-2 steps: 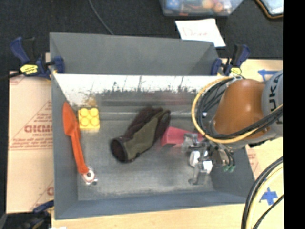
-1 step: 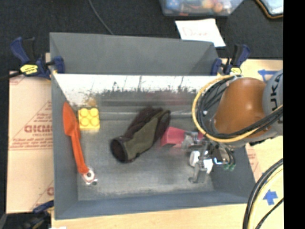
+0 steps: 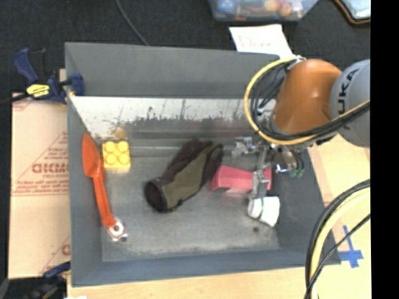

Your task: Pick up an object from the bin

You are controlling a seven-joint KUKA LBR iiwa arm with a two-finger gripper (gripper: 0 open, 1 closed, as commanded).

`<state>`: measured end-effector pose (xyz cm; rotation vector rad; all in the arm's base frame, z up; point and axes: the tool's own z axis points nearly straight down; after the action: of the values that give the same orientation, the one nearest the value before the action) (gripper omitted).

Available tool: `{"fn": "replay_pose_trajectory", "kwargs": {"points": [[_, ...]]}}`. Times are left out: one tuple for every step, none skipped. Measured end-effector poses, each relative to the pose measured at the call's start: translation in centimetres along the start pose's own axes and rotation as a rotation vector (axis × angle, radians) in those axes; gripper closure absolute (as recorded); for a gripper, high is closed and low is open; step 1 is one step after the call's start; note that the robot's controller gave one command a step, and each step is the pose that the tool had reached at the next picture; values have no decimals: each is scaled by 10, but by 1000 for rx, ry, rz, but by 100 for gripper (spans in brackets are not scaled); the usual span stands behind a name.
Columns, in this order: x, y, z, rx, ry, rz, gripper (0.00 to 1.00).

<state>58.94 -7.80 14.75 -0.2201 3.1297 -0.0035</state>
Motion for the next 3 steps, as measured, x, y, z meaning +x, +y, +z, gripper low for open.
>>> {"fn": "replay_pose_trajectory", "kwargs": {"points": [[69, -59, 16, 1, 5, 502, 0], [-8, -28, 14, -1, -9, 155, 0], [0, -43, 77, 2, 1, 399, 0]]}}
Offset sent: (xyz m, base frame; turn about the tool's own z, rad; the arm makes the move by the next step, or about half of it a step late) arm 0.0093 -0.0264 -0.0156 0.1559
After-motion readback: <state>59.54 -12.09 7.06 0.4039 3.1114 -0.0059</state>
